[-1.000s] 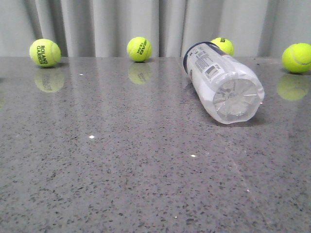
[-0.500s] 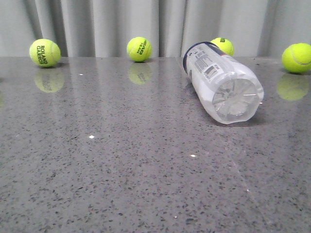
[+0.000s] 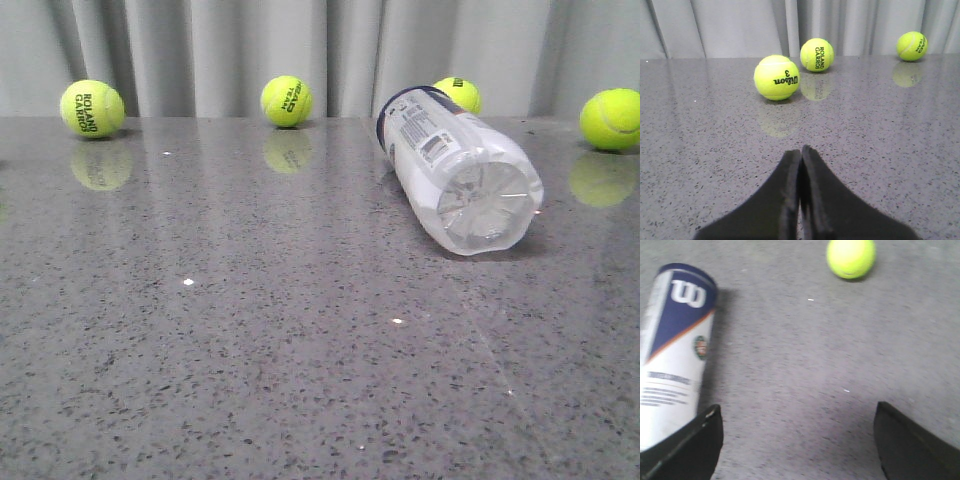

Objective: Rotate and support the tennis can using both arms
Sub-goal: 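Grasp the can's middle with the right gripper and lift it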

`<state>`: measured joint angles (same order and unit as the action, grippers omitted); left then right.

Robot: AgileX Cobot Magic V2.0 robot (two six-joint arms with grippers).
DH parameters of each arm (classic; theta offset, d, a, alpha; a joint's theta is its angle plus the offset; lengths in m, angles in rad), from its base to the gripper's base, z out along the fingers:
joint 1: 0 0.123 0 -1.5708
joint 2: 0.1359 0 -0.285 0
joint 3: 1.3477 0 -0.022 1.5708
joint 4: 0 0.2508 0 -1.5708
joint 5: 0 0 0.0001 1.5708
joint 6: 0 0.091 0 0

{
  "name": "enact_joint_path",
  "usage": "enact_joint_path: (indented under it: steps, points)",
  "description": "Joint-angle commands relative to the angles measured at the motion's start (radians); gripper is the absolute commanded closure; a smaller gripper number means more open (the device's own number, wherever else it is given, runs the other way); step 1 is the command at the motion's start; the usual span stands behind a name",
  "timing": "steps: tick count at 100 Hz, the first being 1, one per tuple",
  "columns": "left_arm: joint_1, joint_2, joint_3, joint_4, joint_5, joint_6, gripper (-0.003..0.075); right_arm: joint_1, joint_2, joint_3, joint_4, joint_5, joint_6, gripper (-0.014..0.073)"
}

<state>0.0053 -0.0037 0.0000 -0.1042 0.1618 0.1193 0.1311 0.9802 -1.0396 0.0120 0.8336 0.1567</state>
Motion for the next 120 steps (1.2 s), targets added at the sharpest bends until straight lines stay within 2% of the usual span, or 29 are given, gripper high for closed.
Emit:
enact_joint_path:
  steps: [1,25,59,83,120]
  points:
    - [-0.006,-0.035,0.046,-0.004,-0.077,-0.009,0.0740,0.056,0.057,-0.095,0.009,-0.018,-0.003,-0.0019]
    - [-0.006,-0.035,0.046,-0.004,-0.077,-0.009,0.0740,0.171,0.270,-0.289,0.083,0.091,0.000,-0.0019]
    - [-0.006,-0.035,0.046,-0.004,-0.077,-0.009,0.0740,0.214,0.533,-0.501,0.133,0.180,0.117,-0.0019]
    - [-0.006,-0.035,0.046,-0.004,-0.077,-0.009,0.0740,0.214,0.663,-0.587,0.193,0.203,0.118,-0.0019]
    - [-0.006,-0.035,0.046,-0.004,-0.077,-0.009,0.0740,0.214,0.777,-0.599,0.247,0.196,0.118,-0.0019]
